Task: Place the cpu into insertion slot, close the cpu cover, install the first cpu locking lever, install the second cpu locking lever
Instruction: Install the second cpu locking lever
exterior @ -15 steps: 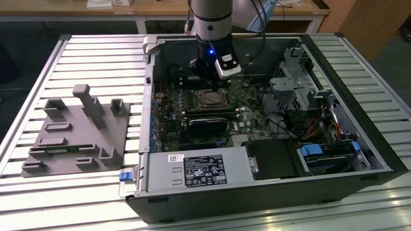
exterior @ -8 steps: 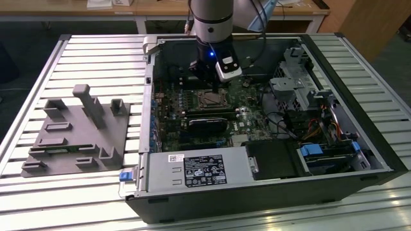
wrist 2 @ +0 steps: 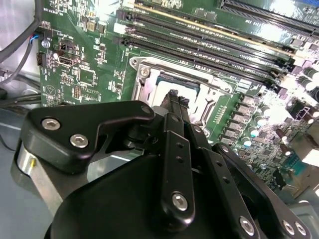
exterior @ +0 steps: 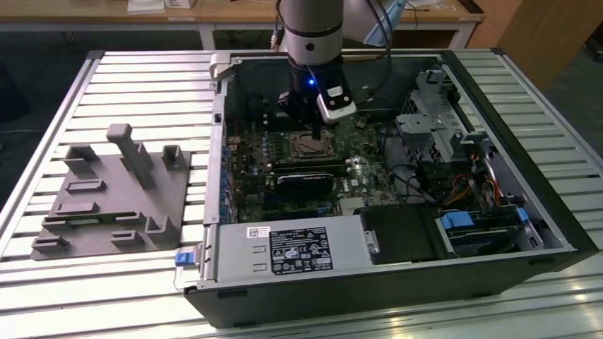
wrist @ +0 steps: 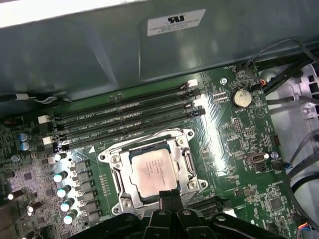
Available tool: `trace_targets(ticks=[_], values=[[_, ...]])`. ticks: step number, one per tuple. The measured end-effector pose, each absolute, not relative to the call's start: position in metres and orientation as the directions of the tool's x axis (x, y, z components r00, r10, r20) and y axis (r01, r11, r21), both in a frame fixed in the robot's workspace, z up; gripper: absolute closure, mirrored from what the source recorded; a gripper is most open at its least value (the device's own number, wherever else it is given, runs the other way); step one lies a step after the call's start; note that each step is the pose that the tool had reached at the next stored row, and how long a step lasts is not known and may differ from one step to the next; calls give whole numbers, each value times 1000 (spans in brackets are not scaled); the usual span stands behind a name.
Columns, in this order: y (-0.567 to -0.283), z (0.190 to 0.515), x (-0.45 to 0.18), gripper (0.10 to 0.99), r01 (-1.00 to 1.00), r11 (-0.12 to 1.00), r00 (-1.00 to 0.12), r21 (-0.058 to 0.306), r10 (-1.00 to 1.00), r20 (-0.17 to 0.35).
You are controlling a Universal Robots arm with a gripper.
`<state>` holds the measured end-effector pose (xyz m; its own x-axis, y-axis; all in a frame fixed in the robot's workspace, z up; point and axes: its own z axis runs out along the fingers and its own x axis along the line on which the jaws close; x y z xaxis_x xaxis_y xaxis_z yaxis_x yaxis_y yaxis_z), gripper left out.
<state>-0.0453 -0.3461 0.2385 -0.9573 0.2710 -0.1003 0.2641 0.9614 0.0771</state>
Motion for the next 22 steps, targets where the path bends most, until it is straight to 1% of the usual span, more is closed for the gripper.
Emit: trace_targets(ticks=[13, 22], values=[[-355, 238, -45, 980, 264, 961, -957, 77, 271, -100], [-367, 238, -46, 980, 263, 962, -958, 77, 270, -100]])
